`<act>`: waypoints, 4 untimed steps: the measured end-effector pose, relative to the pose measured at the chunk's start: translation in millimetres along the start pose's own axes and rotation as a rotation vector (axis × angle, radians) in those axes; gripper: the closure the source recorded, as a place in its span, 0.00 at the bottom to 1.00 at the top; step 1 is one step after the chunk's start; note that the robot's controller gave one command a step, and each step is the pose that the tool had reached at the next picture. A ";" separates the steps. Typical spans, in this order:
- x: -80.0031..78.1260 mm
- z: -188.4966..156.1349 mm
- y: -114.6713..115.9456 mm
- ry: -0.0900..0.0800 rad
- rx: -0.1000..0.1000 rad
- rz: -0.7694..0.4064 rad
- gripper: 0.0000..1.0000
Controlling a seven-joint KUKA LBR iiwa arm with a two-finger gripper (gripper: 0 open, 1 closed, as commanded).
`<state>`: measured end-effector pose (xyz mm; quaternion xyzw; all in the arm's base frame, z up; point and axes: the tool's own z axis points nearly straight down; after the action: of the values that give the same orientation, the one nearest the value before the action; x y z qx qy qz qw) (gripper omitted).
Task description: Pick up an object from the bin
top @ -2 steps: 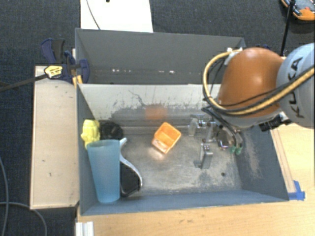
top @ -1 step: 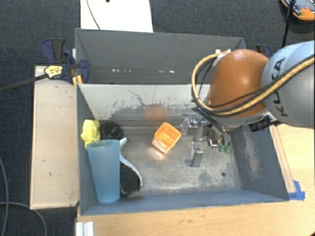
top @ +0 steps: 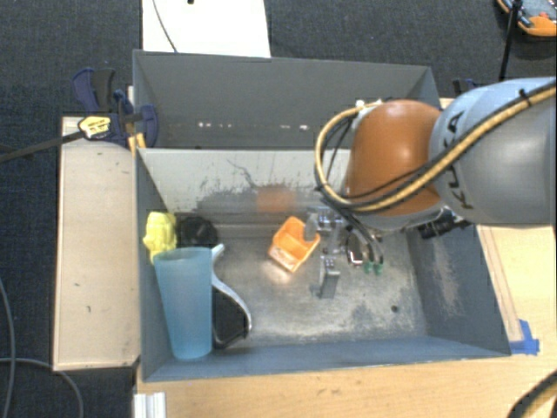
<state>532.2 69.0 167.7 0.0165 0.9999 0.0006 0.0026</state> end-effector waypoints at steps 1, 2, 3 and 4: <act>-9.7 19.7 2.0 0.003 0.000 0.112 0.00; -20.1 59.7 12.4 -0.002 0.000 0.110 0.00; -23.9 96.7 13.9 0.003 0.001 0.103 1.00; -23.9 96.6 13.9 0.002 0.001 0.104 1.00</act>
Offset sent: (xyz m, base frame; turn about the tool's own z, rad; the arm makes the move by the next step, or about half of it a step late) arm 0.0232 0.0171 -0.0809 0.0856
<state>557.0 82.2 71.2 0.0682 0.9977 0.0005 0.0013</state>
